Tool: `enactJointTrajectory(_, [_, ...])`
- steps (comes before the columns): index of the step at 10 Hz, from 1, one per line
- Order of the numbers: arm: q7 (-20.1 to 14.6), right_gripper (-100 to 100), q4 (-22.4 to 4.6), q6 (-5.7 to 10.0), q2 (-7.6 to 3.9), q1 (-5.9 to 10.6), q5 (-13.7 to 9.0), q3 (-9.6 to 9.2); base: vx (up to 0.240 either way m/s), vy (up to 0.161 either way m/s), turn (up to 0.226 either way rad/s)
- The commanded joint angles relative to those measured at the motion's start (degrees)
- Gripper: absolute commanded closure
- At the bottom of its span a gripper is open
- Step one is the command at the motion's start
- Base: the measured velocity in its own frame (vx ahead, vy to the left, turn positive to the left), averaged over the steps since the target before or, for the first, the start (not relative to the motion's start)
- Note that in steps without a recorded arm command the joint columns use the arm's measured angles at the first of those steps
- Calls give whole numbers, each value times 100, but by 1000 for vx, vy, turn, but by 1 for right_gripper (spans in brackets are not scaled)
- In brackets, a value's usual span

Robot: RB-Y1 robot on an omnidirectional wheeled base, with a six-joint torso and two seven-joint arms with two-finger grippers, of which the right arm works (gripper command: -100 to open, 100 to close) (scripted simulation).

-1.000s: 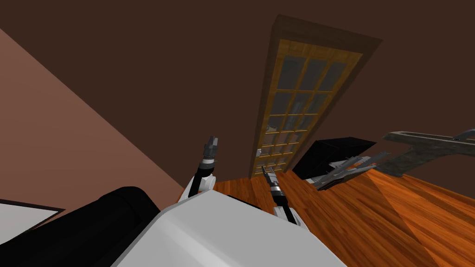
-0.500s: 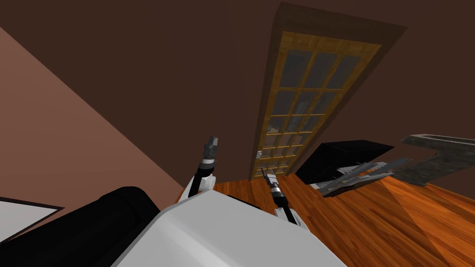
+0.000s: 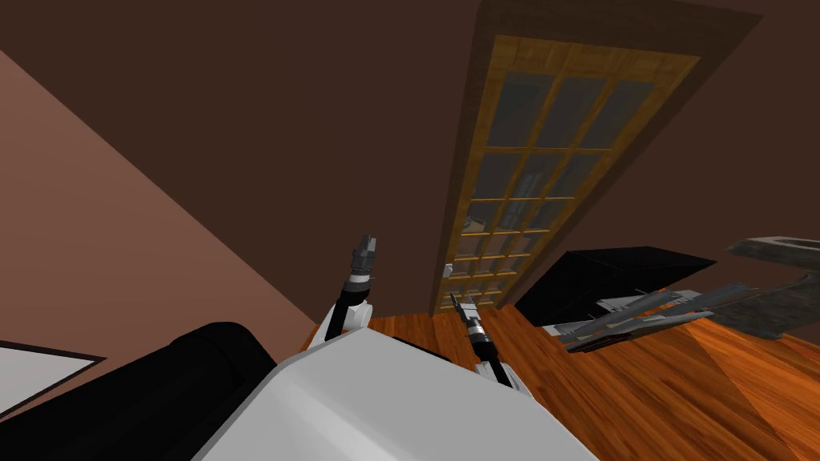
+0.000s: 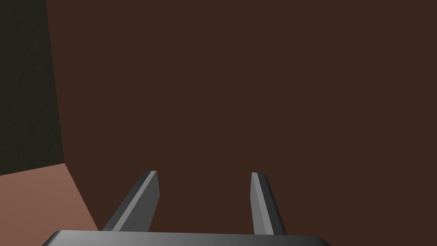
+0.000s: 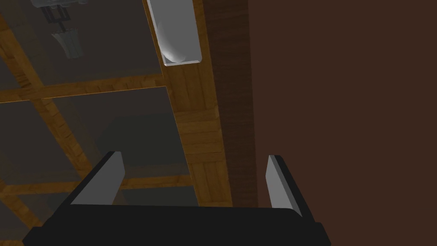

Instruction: Pull the door open

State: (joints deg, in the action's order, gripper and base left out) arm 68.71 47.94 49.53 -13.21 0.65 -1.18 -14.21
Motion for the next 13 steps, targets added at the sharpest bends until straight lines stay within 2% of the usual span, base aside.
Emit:
enactJointTrajectory(1, [115,-100,-198,58,-13,77,4,-19,57,-33,42])
enactJointTrajectory(2, [252,-100,-362,87,-30,132,12,-45,67,-45,83])
enactJointTrajectory(8, [689,-100,-884,179,-83,306,36,-128,72,-56,53])
enactJointTrajectory(9, [632,-100,-822,163,-85,287,33,-119,30,-25,11])
enactJointTrajectory(10, [560,-100,-958,330,-215,229,-35,-40,35,130,153])
enactJointTrajectory(11, [537,-100,-991,373,-250,212,-54,-18,67,183,159])
enactJointTrajectory(12, [454,-100,-1108,525,-372,153,-118,59,100,199,200])
enactJointTrajectory(13, [454,-100,-1108,525,-372,153,-118,59,74,142,75])
